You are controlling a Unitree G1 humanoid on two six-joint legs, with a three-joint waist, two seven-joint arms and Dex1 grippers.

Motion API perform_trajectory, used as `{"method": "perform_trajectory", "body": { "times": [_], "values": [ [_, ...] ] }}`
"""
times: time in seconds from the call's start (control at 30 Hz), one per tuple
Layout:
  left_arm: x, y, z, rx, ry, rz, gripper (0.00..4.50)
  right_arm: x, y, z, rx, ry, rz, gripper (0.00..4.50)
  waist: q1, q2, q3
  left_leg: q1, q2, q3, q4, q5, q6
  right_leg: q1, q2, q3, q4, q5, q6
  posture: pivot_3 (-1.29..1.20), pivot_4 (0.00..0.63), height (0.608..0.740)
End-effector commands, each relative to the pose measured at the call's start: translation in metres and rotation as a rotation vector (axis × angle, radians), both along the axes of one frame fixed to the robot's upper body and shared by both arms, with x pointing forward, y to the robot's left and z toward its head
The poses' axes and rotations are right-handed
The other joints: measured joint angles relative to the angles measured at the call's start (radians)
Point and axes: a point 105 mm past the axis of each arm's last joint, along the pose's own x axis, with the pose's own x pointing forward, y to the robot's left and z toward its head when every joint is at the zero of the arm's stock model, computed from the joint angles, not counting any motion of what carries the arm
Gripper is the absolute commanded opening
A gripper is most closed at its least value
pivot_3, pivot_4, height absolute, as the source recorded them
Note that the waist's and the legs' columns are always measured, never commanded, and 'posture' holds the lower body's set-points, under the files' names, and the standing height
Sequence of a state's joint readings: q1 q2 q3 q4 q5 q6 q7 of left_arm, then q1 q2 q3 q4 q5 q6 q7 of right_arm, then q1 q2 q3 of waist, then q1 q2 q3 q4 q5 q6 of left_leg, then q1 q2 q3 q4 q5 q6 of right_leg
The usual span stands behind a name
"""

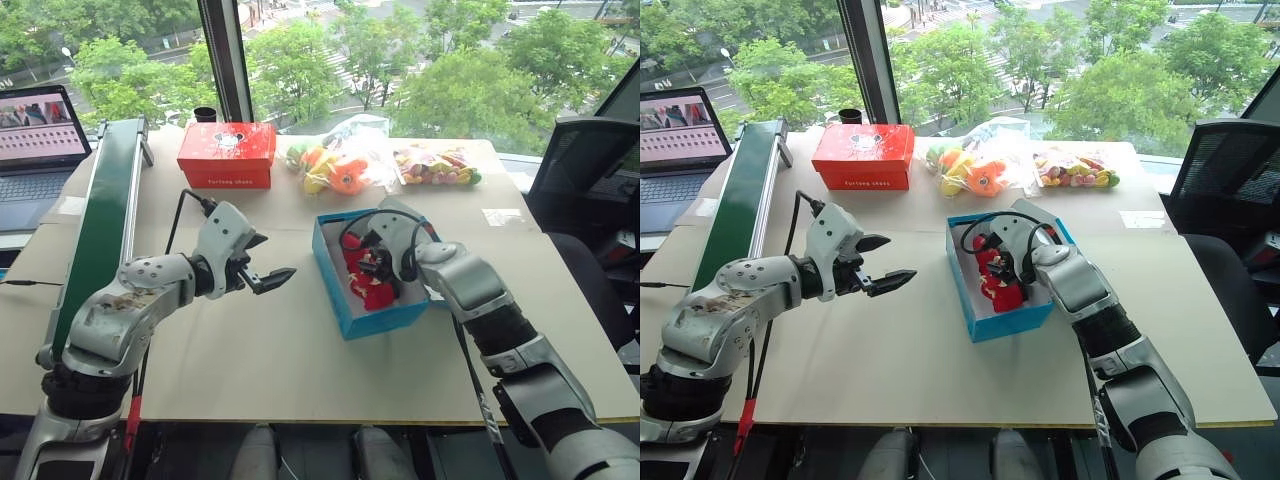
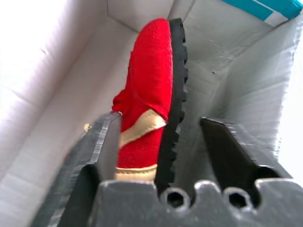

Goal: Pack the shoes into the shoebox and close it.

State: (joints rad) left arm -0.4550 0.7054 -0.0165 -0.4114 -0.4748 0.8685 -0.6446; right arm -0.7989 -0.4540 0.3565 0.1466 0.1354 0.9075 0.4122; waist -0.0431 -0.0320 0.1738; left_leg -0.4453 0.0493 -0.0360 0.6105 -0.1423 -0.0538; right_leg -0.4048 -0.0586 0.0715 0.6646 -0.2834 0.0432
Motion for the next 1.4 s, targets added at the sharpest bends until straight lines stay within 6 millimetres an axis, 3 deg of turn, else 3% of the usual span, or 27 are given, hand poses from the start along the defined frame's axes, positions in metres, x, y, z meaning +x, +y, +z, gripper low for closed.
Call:
{"method": "perform_trajectory", "body": {
  "times": [0.03,0.13,0.2,0.3,0.4,0.57,0.77,0.9,1.03,1.17,1.4],
  "values": [
    [-0.001,0.004,0.014,0.010,-0.056,0.011,4.50,0.009,0.008,0.037,-0.021,-0.186,0.025,4.47,0.000,0.000,0.000,0.000,0.000,0.000,0.000,0.000,0.000,0.000,0.000,0.000,0.000,0.000,0.000,0.00,0.150,0.739],
    [0.005,0.013,0.018,0.012,-0.075,0.060,4.50,0.008,0.020,0.064,0.026,-0.261,0.061,4.47,-0.003,0.000,0.000,0.000,0.000,0.000,0.000,0.000,0.000,-0.001,0.000,0.000,0.000,0.000,0.000,0.00,0.150,0.739],
    [0.012,0.025,0.020,0.005,-0.087,0.126,4.50,0.000,0.036,0.082,0.146,-0.263,0.139,4.47,-0.003,0.000,0.000,0.000,0.000,0.000,0.000,0.000,0.000,-0.001,0.000,0.000,0.000,0.000,0.000,0.00,0.150,0.739],
    [0.024,0.049,0.019,0.029,-0.125,0.268,4.50,-0.010,0.050,0.120,0.334,-0.334,0.229,4.47,-0.003,0.000,0.000,0.000,0.000,0.000,0.000,0.000,0.000,0.000,0.000,0.000,0.000,0.000,0.000,0.00,0.150,0.739],
    [0.036,0.087,0.016,0.023,-0.163,0.479,4.50,-0.025,0.053,0.134,0.452,-0.359,0.358,4.47,0.002,0.000,0.000,0.000,0.000,-0.001,0.000,0.000,0.000,0.000,0.000,-0.001,0.000,0.000,0.000,0.00,0.150,0.739],
    [0.035,0.149,0.014,-0.052,-0.239,0.836,4.50,-0.069,0.064,0.115,0.560,-0.188,0.673,4.47,0.012,0.000,0.000,0.000,0.000,-0.001,0.000,0.000,0.000,0.001,0.000,-0.002,0.000,0.000,0.000,0.00,0.150,0.739],
    [0.019,0.188,-0.002,-0.049,-0.317,1.060,4.50,-0.072,0.068,0.073,0.507,-0.108,0.688,4.47,0.004,-0.001,0.000,0.001,0.000,-0.001,0.001,0.000,0.000,0.001,0.000,-0.001,0.002,0.000,0.000,0.00,0.150,0.739],
    [0.009,0.200,-0.017,-0.171,-0.341,1.090,4.50,-0.076,0.075,0.050,0.515,-0.101,0.700,4.47,0.004,-0.001,-0.001,0.003,0.000,-0.001,0.001,0.000,0.000,0.003,0.000,-0.001,0.002,0.000,-0.001,0.00,0.150,0.739],
    [0.004,0.216,-0.028,-0.176,-0.311,1.142,4.50,-0.076,0.079,0.047,0.534,-0.105,0.698,4.47,0.003,-0.001,-0.001,0.003,0.000,-0.001,0.001,0.000,0.000,0.002,0.000,-0.001,0.002,0.000,-0.001,0.00,0.150,0.739],
    [0.005,0.247,-0.035,-0.241,-0.278,1.269,4.50,-0.070,0.082,0.050,0.548,-0.156,0.665,4.47,0.006,-0.002,-0.002,0.004,0.000,-0.001,0.001,0.000,0.000,0.003,0.000,-0.001,0.002,0.000,-0.001,0.00,0.150,0.739],
    [0.023,0.267,-0.029,-0.205,-0.299,1.279,4.50,-0.068,0.086,0.055,0.525,-0.196,0.660,4.47,0.007,-0.004,-0.002,0.004,0.000,-0.001,0.001,0.000,0.000,0.003,0.000,-0.002,0.002,0.000,-0.001,0.00,0.150,0.739]
  ]
}}
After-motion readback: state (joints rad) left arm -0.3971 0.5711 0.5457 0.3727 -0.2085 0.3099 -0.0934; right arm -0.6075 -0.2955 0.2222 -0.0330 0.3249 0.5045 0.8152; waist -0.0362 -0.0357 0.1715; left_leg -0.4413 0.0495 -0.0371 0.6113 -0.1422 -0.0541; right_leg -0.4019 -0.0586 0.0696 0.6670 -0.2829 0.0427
